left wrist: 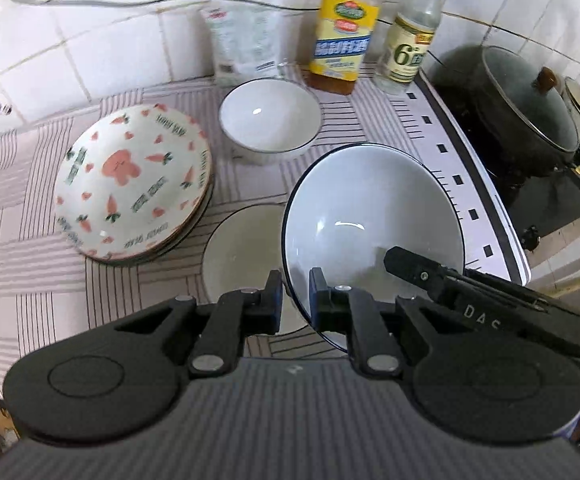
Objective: Organize plates and bowls
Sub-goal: 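Carry the second bowl over the first bowl and lower it inside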
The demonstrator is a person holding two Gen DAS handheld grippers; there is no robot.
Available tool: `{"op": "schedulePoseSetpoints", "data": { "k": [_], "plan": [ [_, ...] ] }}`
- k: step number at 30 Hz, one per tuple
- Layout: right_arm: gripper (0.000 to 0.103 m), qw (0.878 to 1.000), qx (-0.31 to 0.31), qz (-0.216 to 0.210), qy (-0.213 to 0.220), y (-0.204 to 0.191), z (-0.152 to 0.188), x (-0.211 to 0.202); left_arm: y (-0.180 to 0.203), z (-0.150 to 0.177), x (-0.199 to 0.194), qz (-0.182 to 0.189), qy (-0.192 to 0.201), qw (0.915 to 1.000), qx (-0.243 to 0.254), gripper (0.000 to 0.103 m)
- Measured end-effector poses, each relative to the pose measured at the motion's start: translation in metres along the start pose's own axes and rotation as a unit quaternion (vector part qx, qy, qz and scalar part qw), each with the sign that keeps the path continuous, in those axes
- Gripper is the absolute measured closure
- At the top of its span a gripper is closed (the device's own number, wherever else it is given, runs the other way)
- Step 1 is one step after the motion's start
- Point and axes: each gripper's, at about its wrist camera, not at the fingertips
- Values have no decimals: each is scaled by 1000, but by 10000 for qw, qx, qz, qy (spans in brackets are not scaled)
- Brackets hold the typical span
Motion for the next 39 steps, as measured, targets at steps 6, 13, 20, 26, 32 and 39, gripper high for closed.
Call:
{"op": "schedulePoseSetpoints", "data": {
  "k": [6, 13, 20, 26, 32, 39],
  "plan": [
    [87, 9983, -556, 189, 52, -23, 7, 6, -27, 18, 9, 188, -160, 9982, -538, 91],
    [87, 9968, -753, 141, -232, -28, 11, 30, -46, 32, 23, 107, -250, 9958, -874, 91],
    [87, 9897, -1355, 264, -376, -42, 21, 52, -62, 32, 40, -38, -474, 9925, -1128, 91],
    [87, 9821, -1817, 366, -333, -51, 22, 64, -65, 28, 53, -66, -679, 9912, -1132, 91],
    [87, 9750, -2124, 432, -485, -52, 24, 73, -65, 27, 65, -137, -911, 9886, -1190, 90],
    [84, 9524, -2987, 446, -427, -65, 32, 81, -64, 23, 71, -283, -1003, 9886, -1085, 87]
  ]
}}
Point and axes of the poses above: each gripper's, at about its wrist camera, not at the fingertips, and x roughly the way its jaws point, y to its right, z to its underside, and after that the axes turned 7 degrees about y, right-handed
